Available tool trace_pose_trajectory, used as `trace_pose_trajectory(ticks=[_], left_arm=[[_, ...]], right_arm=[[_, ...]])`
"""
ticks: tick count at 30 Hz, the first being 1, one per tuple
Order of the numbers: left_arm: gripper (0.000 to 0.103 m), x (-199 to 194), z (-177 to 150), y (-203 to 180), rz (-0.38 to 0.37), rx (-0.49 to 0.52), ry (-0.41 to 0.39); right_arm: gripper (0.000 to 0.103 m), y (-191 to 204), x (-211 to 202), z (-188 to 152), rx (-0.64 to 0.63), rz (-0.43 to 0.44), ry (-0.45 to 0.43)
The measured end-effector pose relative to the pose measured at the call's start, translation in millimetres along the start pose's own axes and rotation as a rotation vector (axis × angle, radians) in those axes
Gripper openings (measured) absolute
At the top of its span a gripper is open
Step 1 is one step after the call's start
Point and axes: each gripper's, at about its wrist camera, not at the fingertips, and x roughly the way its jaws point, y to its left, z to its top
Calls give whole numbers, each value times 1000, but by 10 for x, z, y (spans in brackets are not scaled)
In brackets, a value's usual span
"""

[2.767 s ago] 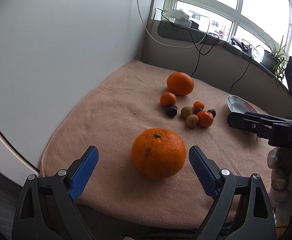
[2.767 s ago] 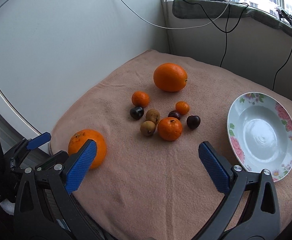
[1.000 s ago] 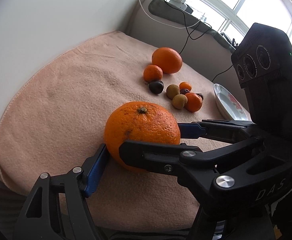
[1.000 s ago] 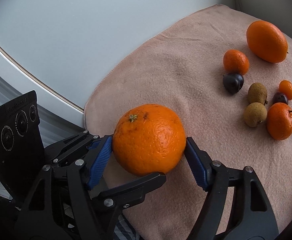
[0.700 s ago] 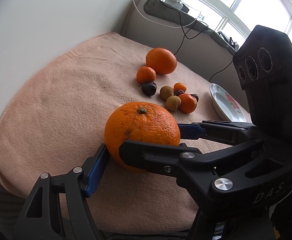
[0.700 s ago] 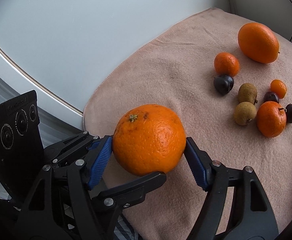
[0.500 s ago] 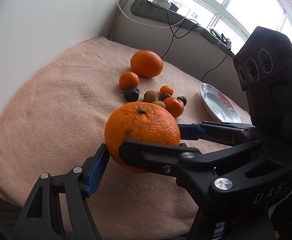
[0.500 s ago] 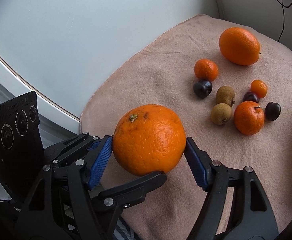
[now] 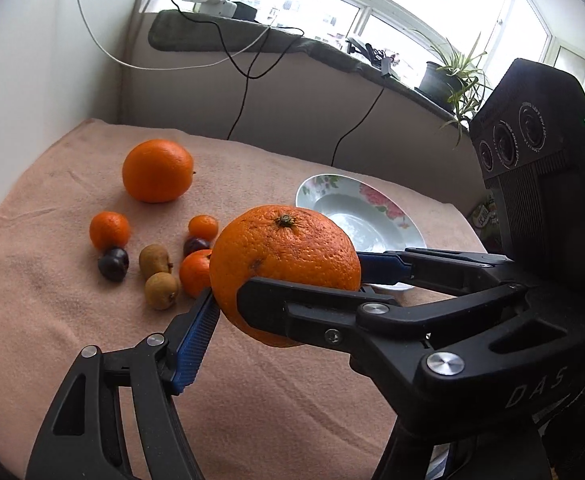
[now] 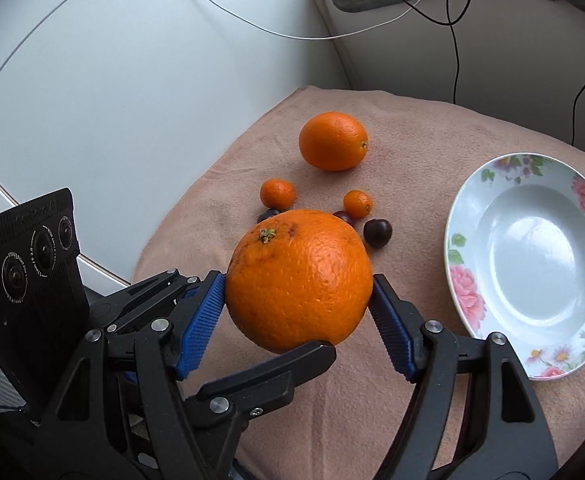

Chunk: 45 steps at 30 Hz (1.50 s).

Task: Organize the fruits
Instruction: 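Carry the large orange onto the white floral plate and open the right gripper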

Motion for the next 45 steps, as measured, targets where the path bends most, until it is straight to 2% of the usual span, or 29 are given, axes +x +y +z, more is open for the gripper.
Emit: trace_pose_trajectory(ticks=[10,17,27,31,33,37,45], left_arm=[[70,410,211,-458,-72,87,41],[70,655,267,-667,-96,120,86],[70,773,263,-730,-94,130,122],[70,830,268,-751,-83,136,133],[70,837,253,-751,-79,138,139],[68,738,274,-722,-75,139,99],[68,533,289,-543,-54,123,54]], right_arm=[[76,-601,-395,-23,108,-52,-63],[76,-924,-561,-80,181,-69,-62],[76,-1033,-525,-115,205,-85,-51],[76,-1030,-513,-109,201,-104,-46],[77,-1028,-534,-101,194,-140,-61],[83,-1051,-666,-85,191,-167,-103],[84,-1027,-850,-115,176,-236,-162]])
